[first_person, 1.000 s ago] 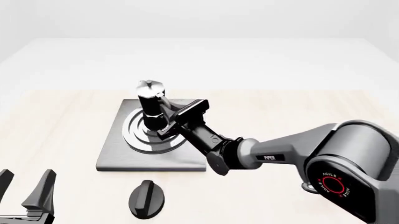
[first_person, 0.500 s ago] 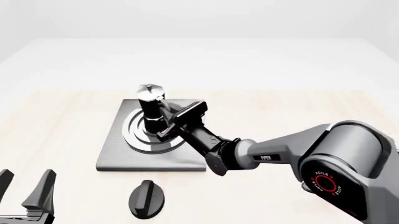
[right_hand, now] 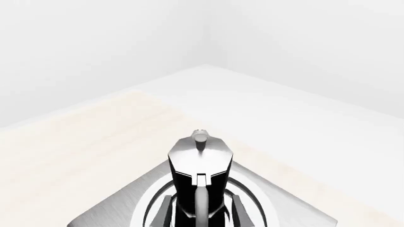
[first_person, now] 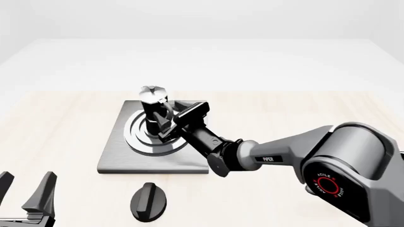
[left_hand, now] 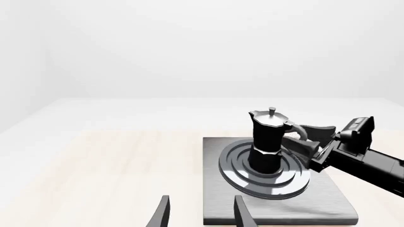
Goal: Put the moka pot on the stove.
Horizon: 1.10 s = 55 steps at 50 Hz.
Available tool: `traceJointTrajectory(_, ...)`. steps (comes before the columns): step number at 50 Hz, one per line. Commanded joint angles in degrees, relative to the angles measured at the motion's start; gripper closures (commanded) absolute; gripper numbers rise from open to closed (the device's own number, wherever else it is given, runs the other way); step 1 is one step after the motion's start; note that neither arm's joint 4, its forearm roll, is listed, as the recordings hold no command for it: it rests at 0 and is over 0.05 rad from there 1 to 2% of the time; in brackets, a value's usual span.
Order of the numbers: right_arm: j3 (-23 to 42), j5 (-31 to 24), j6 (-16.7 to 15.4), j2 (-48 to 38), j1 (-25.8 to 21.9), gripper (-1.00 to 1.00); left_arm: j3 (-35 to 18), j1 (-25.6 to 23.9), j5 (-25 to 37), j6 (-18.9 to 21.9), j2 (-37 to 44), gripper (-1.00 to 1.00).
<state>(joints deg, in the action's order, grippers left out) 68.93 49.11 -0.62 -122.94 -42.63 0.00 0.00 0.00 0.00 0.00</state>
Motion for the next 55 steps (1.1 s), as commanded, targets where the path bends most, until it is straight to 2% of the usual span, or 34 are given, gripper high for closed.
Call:
traceJointTrajectory(1, 0.6, -0.4, 0.4, -0.5, 0.2, -1.0, 0.0, 0.0, 0.0, 0.0, 0.0, -1.0)
traceJointTrajectory(28, -0.2, -1.1, 0.3, 1.0, 0.4, -1.0, 0.0, 0.0, 0.0, 0.0, 0.0, -1.0)
traceJointTrajectory(55, -5.0, -0.2, 0.3, 5.5, 1.0, -1.0, 0.0, 0.0, 0.0, 0.0, 0.0, -1.0)
